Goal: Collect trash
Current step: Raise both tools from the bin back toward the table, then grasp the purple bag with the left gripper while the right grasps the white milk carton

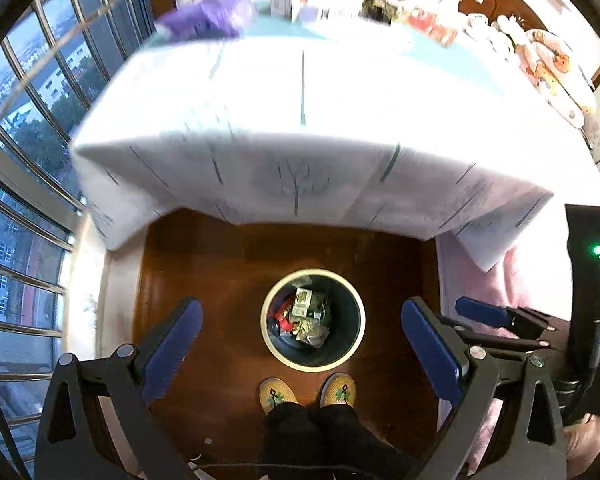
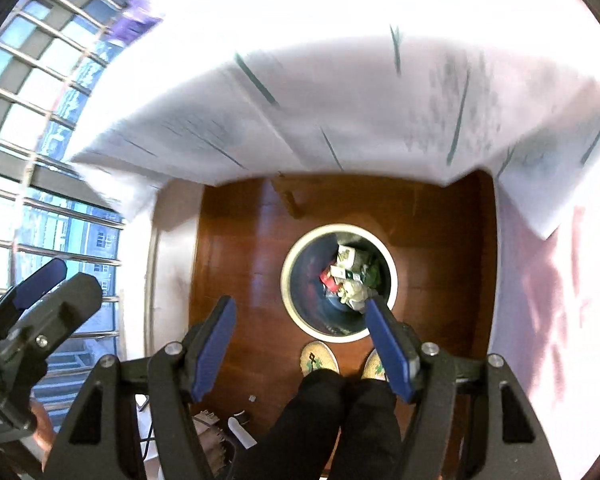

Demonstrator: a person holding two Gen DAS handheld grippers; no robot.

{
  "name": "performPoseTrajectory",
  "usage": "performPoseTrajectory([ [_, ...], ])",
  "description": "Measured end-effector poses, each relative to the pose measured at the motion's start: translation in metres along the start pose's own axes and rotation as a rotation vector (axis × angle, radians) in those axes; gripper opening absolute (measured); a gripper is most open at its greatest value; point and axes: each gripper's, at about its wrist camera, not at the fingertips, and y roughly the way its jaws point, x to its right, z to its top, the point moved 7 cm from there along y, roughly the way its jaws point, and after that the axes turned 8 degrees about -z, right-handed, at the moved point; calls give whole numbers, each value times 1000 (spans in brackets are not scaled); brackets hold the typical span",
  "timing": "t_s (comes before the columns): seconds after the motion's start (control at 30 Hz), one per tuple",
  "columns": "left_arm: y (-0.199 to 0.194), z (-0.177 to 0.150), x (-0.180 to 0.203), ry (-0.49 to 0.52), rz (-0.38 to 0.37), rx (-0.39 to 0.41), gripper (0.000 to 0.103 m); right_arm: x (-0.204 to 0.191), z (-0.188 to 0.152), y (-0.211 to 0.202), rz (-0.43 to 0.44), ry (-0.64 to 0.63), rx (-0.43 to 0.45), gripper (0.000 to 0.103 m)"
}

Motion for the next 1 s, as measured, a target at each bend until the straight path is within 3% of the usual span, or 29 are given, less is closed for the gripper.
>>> performPoseTrajectory([
  [0.27, -75, 44, 11, 0, 36, 93, 99, -15, 35, -84, 41, -95, 120, 67],
  [0.6, -143, 98, 22, 14, 131, 242, 99, -23, 70, -134, 92, -149, 208, 67],
  [0.83, -162, 126, 26, 25, 164, 297, 99, -34, 103, -162, 110, -186, 273, 67],
  [1.0, -152, 149, 18, 42, 161, 295, 99, -43, 128, -164, 107, -191, 294, 67],
])
